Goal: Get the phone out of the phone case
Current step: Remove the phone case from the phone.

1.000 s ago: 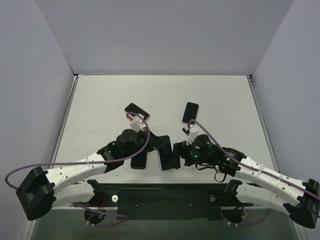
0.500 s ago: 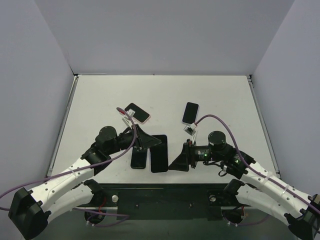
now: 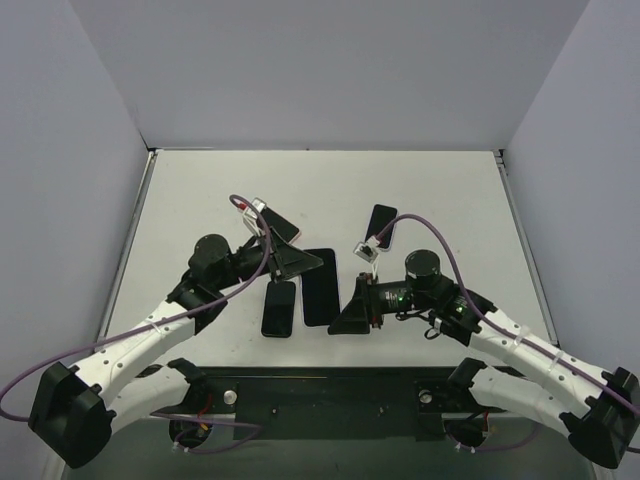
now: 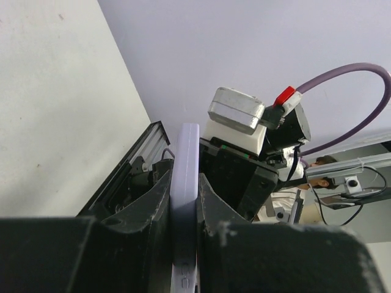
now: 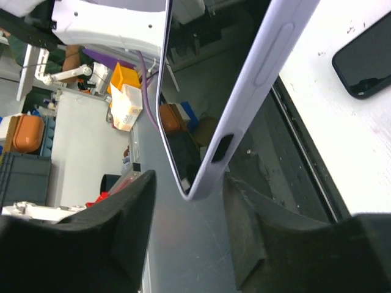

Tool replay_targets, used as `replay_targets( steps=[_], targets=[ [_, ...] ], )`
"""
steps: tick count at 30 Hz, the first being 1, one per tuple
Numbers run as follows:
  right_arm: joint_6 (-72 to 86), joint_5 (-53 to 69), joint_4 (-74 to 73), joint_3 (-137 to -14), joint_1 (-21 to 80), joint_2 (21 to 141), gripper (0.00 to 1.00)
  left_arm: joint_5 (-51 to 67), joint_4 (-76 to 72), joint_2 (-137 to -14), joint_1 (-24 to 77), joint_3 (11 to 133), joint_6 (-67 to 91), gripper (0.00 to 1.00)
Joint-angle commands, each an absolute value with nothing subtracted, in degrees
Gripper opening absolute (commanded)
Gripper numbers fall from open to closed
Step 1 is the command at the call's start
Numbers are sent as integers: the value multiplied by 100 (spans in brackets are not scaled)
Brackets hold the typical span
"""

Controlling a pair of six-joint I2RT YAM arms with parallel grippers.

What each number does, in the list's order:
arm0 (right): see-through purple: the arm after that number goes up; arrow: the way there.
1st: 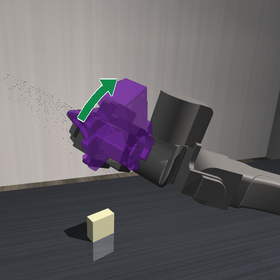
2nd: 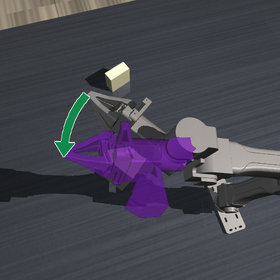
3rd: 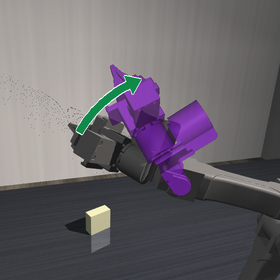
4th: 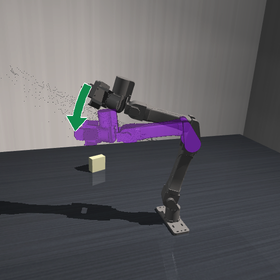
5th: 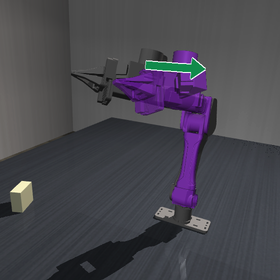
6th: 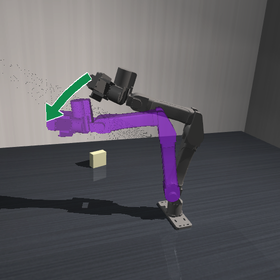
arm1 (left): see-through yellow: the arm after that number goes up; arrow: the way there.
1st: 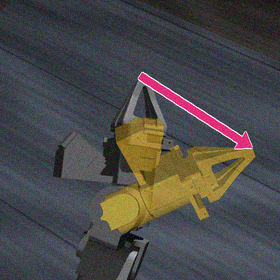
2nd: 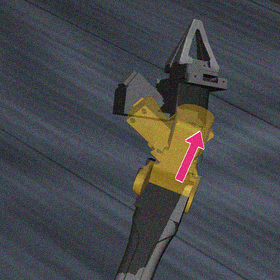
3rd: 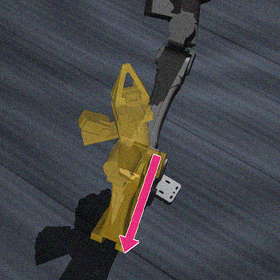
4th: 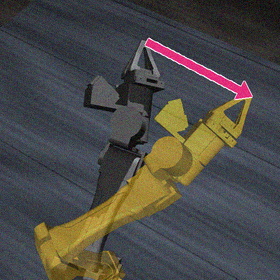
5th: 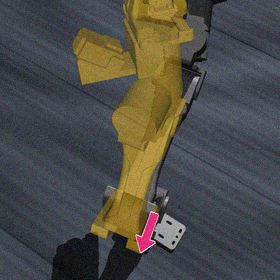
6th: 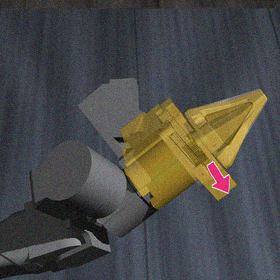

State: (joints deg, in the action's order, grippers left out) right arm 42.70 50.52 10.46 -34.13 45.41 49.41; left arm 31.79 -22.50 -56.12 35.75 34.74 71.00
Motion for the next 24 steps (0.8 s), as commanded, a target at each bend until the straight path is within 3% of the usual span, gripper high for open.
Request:
replay_targets(
  steps=[1, 2, 3, 7, 8, 9, 10, 13, 15, 17, 22, 24],
  targets=[
    [4473, 5186, 1915, -4086, 4535, 5596, 28, 3708, -3313, -5835, 3288, 4069, 7593, 0],
    [4474, 5099, 1960, -4261, 4535, 5712, 19, 3744, -3357, -5879, 3261, 4122, 7594, 0],
    [4465, 5011, 1934, -4324, 4466, 5896, 0, 3805, -3279, -5949, 3182, 4183, 7550, 0],
    [4649, 4755, 2083, -4509, 4263, 6161, 0, 3649, -2506, -5985, 2918, 4368, 7268, 3],
    [4693, 4746, 2179, -4526, 4228, 6170, 0, 3604, -2374, -5968, 2840, 4325, 7347, 14],
    [4746, 4781, 2223, -4561, 4175, 6222, 0, 3456, -2364, -5950, 2830, 4220, 7409, 36],
    [4755, 4877, 2258, -4631, 4157, 6257, 0, 3367, -2434, -5924, 2830, 4175, 7470, 44],
    [4834, 5202, 2355, -4781, 4105, 6389, 0, 3305, -2583, -5924, 2839, 4000, 7506, 47],
    [4808, 5404, 2199, -4930, 4087, 6494, 0, 3322, -2672, -5950, 2839, 3973, 7523, 46],
    [4781, 5528, 2153, -4992, 4052, 6565, 0, 3366, -2672, -6020, 2839, 4008, 7515, 38],
    [4616, 5800, 2197, -5010, 4034, 6513, 0, 3751, -2996, -6406, 2821, 4297, 7707, 0],
    [3847, 5862, 1751, -5036, 4069, 6303, 0, 4067, -3093, -6669, 2716, 4429, 8172, 0]
  ],
)
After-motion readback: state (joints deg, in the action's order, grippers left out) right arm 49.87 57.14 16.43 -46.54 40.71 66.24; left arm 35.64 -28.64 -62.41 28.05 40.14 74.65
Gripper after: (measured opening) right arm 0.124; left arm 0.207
